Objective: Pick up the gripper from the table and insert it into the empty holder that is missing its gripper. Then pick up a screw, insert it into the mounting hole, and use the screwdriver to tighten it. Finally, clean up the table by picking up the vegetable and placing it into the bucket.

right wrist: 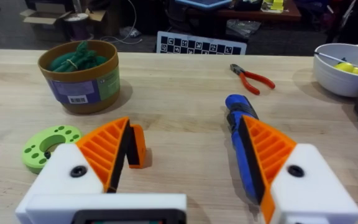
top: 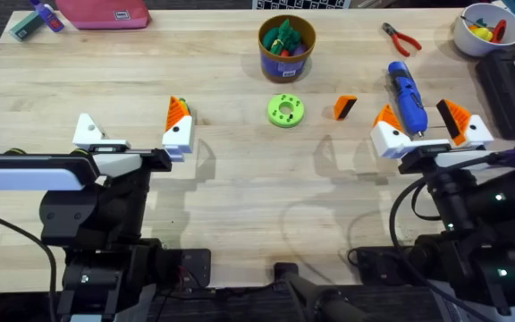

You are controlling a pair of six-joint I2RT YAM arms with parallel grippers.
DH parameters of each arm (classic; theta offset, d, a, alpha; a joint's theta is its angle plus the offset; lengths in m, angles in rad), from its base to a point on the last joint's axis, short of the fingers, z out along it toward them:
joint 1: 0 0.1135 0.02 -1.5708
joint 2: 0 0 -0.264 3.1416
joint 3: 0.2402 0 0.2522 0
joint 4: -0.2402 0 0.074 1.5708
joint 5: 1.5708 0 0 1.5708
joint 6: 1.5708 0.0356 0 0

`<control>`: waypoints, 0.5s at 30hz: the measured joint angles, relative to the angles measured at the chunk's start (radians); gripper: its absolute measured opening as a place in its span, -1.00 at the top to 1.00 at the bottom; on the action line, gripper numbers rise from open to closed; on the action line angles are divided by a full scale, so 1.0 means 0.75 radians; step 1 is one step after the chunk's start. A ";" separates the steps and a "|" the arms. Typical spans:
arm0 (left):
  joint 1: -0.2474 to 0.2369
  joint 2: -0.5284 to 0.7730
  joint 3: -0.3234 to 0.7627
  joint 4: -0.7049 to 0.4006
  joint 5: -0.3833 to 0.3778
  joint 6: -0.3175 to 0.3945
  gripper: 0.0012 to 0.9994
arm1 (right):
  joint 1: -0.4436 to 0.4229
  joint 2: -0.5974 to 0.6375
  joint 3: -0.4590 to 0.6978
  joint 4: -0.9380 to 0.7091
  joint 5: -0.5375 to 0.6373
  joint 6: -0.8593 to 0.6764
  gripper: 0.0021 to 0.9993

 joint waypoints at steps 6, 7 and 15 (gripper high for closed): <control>0.000 -0.001 0.000 0.000 0.000 0.000 -0.97 | 0.000 0.000 0.000 0.000 0.000 0.000 -0.99; 0.000 0.000 0.000 0.000 0.000 0.000 -0.97 | 0.000 0.000 0.000 -0.001 0.000 0.000 -0.99; 0.000 0.000 0.000 0.103 0.000 0.000 -0.97 | 0.000 0.000 0.000 0.078 0.000 0.000 -0.99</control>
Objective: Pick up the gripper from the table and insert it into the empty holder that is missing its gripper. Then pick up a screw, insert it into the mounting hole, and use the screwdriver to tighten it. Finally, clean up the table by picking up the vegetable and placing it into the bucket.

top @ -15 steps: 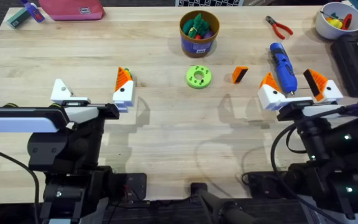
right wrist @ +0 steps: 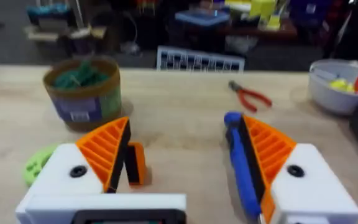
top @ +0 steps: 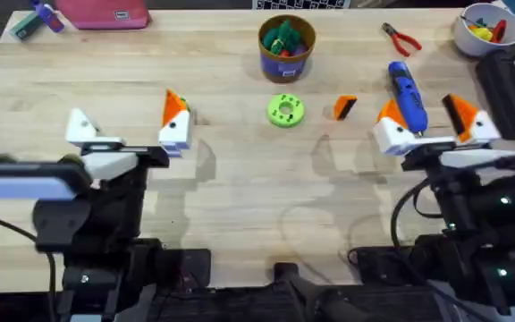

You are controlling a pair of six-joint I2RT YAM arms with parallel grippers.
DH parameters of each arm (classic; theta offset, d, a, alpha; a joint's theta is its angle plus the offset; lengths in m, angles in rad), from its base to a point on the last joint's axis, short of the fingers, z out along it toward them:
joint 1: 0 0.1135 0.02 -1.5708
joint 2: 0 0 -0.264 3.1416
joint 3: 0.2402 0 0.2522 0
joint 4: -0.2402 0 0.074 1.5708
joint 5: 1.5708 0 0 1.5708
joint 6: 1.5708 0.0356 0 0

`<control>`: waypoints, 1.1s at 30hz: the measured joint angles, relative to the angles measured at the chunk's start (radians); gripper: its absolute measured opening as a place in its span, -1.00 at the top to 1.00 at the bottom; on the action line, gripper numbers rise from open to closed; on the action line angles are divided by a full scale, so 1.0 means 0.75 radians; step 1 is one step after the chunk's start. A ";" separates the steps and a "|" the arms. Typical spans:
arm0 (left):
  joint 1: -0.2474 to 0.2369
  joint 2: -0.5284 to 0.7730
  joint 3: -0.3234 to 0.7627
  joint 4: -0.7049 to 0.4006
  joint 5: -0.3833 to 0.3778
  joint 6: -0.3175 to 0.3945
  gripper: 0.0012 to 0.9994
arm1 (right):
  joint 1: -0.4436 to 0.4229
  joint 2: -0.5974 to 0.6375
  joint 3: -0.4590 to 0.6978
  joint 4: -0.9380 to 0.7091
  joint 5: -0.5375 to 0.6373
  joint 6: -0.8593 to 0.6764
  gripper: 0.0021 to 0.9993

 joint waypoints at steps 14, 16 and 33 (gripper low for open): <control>0.000 0.167 0.460 -0.456 -0.018 -0.001 -0.97 | 0.000 0.114 0.445 -0.310 -0.005 0.016 -0.99; 0.000 0.287 0.611 -0.601 -0.031 0.000 -0.97 | 0.000 0.207 0.590 -0.491 -0.006 0.021 -0.99; 0.000 1.338 1.328 -1.343 -0.041 0.000 -0.97 | 0.000 1.153 1.351 -1.330 -0.010 0.025 -0.99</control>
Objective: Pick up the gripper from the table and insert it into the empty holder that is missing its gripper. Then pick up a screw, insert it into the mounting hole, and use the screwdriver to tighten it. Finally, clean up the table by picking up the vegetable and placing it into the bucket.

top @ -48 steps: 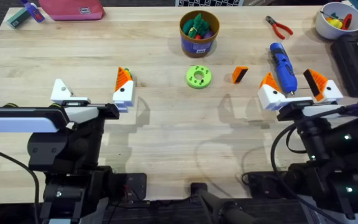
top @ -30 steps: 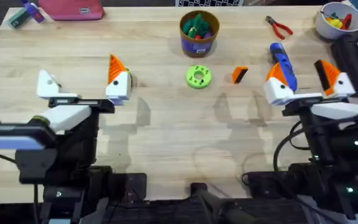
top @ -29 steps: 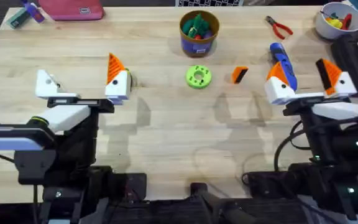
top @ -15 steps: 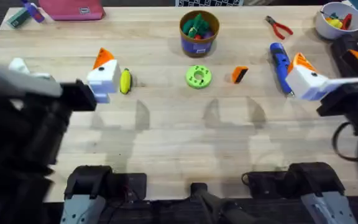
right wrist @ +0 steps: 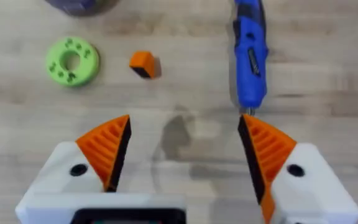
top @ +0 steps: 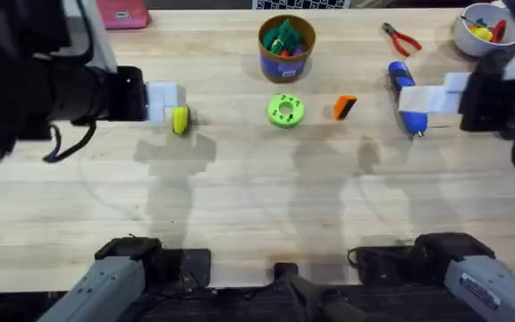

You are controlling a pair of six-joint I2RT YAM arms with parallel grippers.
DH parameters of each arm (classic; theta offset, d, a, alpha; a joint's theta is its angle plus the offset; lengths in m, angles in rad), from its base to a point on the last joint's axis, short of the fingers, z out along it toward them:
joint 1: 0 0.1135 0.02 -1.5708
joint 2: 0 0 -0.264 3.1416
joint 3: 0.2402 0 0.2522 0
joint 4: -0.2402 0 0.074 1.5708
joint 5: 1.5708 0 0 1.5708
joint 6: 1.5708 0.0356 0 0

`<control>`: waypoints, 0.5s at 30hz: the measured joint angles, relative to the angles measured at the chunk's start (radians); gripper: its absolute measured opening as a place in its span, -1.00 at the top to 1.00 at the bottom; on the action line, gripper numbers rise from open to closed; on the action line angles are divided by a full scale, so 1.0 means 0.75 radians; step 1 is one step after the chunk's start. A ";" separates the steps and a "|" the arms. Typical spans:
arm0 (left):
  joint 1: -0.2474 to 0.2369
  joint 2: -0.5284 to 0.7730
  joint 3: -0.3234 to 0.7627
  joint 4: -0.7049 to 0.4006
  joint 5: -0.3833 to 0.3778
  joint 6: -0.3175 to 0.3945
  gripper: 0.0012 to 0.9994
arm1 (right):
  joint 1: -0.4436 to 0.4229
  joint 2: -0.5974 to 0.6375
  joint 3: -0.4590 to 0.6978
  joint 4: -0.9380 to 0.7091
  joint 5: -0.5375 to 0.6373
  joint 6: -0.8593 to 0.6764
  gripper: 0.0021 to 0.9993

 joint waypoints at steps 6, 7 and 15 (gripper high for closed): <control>0.000 0.171 0.024 -0.044 0.000 -0.001 -0.97 | 0.000 0.166 0.007 -0.069 0.000 0.000 -0.99; 0.000 0.187 0.024 -0.048 0.001 -0.002 -0.97 | 0.000 0.186 0.007 -0.069 0.000 0.000 -0.99; 0.000 0.268 0.045 -0.060 0.008 -0.003 -0.97 | 0.000 0.250 0.007 -0.069 0.000 0.000 -0.99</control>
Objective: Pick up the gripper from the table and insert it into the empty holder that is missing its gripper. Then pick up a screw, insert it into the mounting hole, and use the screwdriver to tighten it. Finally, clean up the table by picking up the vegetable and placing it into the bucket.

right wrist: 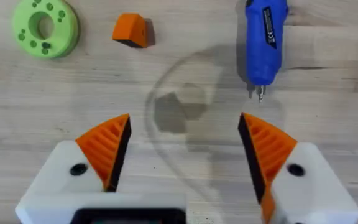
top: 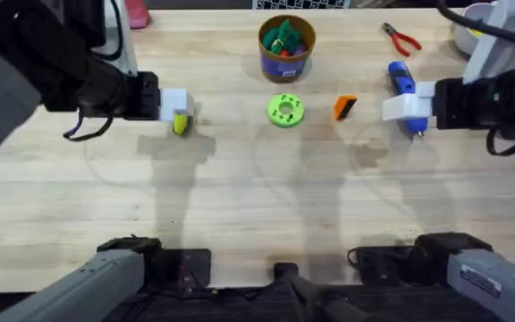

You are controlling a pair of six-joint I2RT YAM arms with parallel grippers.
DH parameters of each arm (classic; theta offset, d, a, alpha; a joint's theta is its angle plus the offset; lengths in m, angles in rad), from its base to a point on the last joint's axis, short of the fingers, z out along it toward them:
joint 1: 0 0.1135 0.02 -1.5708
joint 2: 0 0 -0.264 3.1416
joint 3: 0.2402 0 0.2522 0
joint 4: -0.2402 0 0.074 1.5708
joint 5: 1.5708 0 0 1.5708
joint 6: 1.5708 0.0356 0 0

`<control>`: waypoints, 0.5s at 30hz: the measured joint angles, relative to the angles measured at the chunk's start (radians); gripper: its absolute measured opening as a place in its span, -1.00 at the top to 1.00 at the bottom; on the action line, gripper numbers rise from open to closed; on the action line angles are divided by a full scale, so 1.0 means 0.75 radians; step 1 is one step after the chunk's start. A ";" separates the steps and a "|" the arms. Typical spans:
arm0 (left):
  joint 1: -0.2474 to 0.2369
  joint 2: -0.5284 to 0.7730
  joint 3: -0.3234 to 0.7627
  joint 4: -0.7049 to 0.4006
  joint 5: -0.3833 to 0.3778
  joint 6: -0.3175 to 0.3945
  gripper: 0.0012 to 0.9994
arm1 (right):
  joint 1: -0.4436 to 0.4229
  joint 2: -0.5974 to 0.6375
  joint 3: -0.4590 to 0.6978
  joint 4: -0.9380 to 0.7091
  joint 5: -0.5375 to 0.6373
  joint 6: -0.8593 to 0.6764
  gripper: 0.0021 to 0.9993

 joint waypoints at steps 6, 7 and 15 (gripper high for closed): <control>0.000 0.240 0.166 -0.074 0.003 0.013 -0.97 | 0.000 0.000 0.000 0.000 0.000 0.000 -0.99; 0.000 0.285 0.194 -0.077 0.003 0.014 -0.97 | 0.000 0.000 0.000 0.000 0.000 0.000 -0.99; 0.000 0.684 0.308 -0.024 0.004 0.015 -0.97 | 0.000 0.000 0.000 -0.001 0.000 0.000 -0.99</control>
